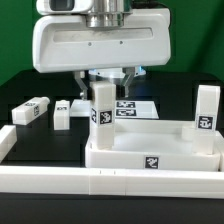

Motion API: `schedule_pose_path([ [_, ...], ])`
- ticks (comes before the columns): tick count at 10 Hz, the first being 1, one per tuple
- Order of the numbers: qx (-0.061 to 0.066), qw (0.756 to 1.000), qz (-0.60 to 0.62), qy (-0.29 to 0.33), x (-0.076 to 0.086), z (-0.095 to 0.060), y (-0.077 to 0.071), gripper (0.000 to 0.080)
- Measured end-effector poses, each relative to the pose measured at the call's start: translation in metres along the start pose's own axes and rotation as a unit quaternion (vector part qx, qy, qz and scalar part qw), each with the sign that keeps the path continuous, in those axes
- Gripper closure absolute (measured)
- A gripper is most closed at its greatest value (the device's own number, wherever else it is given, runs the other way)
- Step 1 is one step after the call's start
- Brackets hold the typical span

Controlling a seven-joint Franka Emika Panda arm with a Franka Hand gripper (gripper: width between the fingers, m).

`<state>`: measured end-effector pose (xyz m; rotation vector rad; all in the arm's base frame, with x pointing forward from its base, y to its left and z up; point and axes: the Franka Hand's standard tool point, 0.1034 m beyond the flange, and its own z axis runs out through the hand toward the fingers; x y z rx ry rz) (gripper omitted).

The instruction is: Assemble desk

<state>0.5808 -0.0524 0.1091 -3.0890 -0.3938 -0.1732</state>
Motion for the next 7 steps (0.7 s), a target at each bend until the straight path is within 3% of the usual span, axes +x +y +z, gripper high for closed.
schedule_pose_path([
  [1,0.000,1.000,0.007,0.000,0.0001,0.0000,0.0001,0.0511],
  [3,0.000,1.000,0.014,0.000,0.0000,0.0000,0.0003,0.0511],
  [7,0.004,0.976,0.217,0.003,-0.0016,0.0009,0.0028,0.0511],
])
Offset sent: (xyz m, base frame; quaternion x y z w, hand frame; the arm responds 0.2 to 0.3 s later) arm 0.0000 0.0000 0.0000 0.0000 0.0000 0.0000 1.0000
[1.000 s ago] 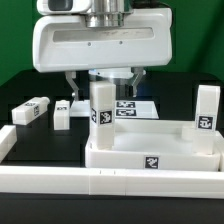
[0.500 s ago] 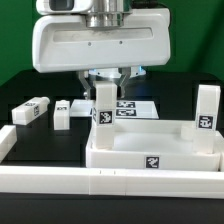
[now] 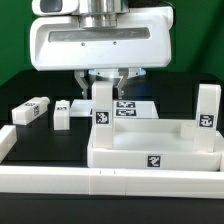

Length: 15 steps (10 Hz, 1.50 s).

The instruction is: Assemble desk

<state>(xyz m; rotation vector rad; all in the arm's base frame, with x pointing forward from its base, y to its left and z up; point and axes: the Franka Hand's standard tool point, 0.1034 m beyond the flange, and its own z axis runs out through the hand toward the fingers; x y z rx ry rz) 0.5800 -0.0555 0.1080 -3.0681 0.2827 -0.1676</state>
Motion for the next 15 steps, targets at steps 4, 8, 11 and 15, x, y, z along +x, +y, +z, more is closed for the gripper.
schedule_pose_path([
  [4,0.000,0.985,0.173,0.003,0.0001,0.0006,0.0028,0.0509],
  [8,-0.002,0.934,0.359,-0.001,-0.0011,0.0012,0.0001,0.0509],
  [11,-0.002,0.913,0.407,-0.001,-0.0011,0.0012,-0.0002,0.0509],
  [15,-0.002,0.945,0.328,-0.001,-0.0012,0.0014,-0.0016,0.0209],
])
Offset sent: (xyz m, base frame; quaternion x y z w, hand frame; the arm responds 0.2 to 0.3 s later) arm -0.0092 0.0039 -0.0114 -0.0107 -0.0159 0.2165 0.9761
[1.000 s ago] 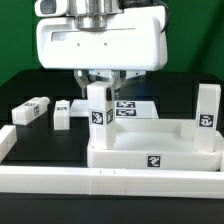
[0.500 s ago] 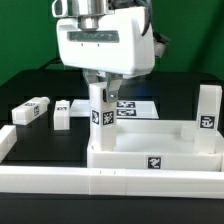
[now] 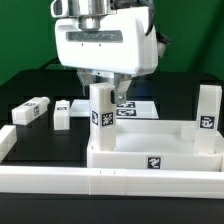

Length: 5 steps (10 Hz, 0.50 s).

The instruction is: Assemble desk

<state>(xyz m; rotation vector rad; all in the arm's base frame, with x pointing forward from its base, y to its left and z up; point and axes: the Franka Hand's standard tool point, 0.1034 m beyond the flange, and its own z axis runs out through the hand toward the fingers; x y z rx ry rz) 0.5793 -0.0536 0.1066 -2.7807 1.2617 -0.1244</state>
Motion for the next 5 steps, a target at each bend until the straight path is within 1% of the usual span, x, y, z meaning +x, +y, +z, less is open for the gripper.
schedule_pose_path([
  [1,0.000,0.999,-0.053,0.000,-0.0006,0.0002,-0.0003,0.0161],
  [3,-0.001,0.984,-0.178,0.000,-0.0016,0.0004,-0.0014,0.0153],
  [4,-0.004,0.970,-0.243,0.000,-0.0033,0.0006,-0.0031,0.0153],
  [5,-0.004,0.955,-0.297,-0.002,-0.0038,0.0004,-0.0036,0.0151],
])
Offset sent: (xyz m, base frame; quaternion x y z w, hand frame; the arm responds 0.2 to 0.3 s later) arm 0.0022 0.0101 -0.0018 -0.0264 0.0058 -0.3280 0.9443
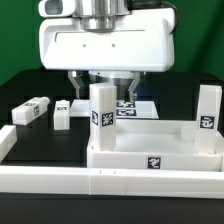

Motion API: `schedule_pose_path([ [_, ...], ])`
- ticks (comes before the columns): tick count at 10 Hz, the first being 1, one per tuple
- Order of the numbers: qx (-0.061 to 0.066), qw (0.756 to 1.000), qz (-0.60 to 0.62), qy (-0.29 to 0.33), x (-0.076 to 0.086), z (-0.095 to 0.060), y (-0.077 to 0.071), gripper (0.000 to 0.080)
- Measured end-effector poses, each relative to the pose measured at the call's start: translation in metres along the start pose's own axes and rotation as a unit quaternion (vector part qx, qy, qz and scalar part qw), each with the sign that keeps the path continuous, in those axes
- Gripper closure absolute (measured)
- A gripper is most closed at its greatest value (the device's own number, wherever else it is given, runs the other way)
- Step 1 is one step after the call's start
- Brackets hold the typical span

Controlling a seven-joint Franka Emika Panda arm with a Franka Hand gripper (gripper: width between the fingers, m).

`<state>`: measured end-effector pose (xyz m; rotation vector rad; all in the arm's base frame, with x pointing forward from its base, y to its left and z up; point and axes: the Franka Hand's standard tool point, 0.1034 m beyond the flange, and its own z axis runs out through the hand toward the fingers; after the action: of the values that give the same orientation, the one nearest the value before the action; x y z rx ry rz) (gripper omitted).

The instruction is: Assemble desk

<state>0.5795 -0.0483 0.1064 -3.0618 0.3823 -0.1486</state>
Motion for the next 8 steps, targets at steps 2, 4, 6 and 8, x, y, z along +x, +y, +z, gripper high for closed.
schedule_pose_path([
  [2,0.002,0.996,-0.093,-0.007,-0.0011,-0.0003,-0.0007,0.0151],
  [4,0.002,0.985,-0.173,-0.015,-0.0026,-0.0005,-0.0011,0.0151],
  [6,0.002,0.971,-0.237,-0.015,-0.0024,-0.0006,0.0006,0.0151],
  [8,0.002,0.959,-0.283,-0.015,-0.0017,-0.0009,0.0042,0.0151],
])
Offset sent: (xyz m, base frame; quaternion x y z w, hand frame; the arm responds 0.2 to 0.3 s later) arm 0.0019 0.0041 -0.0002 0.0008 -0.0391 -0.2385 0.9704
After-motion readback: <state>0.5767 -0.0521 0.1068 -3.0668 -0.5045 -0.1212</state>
